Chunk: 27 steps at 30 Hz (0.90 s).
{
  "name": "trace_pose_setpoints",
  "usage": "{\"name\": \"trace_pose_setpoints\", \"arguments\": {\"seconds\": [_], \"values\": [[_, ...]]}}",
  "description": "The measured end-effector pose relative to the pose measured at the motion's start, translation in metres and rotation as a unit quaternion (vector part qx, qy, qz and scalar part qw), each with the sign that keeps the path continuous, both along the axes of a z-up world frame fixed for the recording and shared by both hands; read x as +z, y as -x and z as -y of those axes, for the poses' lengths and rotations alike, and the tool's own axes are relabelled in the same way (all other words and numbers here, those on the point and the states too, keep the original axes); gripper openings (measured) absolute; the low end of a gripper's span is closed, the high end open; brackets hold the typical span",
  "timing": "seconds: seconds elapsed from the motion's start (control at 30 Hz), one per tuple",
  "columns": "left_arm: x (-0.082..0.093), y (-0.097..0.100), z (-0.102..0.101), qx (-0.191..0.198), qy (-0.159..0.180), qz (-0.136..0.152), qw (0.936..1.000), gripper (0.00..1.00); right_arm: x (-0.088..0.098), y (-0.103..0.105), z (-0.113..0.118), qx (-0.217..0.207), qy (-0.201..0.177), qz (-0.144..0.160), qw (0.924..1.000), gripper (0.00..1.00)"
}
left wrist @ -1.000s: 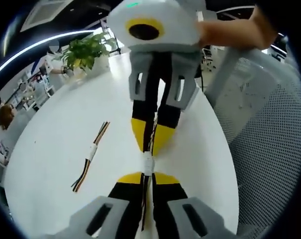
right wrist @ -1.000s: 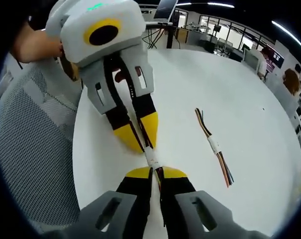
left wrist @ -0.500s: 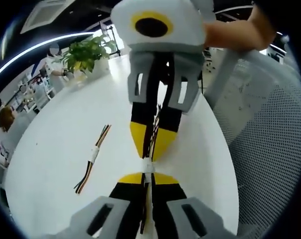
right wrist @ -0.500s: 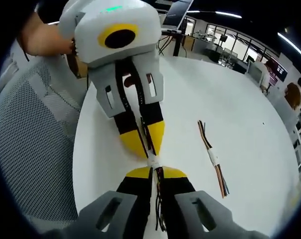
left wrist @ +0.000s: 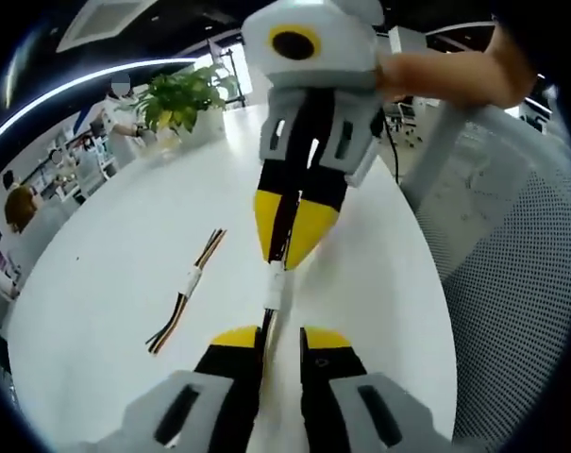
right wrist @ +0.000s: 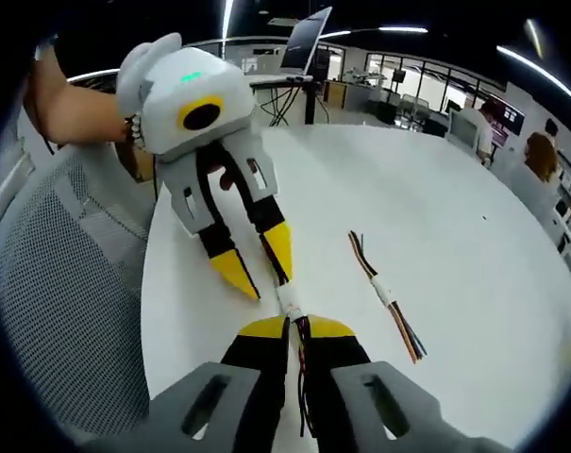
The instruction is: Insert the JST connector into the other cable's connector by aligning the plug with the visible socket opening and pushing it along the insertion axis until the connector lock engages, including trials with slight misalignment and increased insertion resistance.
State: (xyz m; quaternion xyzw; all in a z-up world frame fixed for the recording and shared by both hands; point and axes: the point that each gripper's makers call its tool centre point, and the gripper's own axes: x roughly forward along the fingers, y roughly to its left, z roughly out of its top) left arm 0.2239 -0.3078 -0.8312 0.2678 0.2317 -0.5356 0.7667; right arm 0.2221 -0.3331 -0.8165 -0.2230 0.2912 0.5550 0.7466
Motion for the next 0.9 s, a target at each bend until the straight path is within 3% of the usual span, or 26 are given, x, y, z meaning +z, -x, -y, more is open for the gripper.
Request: {"name": "trace_pose_setpoints", "arguments": {"seconds": [0.13, 0.47, 0.67, 0.9], "values": [[0.007, -0.005, -0.004, 0.01, 0.013, 0.002, 0.9999, 0.0, 0.003, 0.0, -0.004, -0.003, -0.015, -0.004, 0.9999, 0.03], [0.013, -0.003, -0.003, -0.014, 0.013, 0.028, 0.9994, 0.0, 0.007, 0.003, -0.008, -0.001, -0.029, -0.009, 0.9995, 0.02], [0.025, -0.005, 0.0, -0.015, 0.038, 0.04, 0.9984, 0.0, 0.01, -0.001, -0.005, -0.013, -0.044, -0.012, 0.9989, 0.02], [0.018, 0.0, 0.0, -0.031, 0.014, 0.043, 0.9985, 0.0, 0.004, 0.003, -0.007, -0.001, -0.028, -0.006, 0.9996, 0.02]]}}
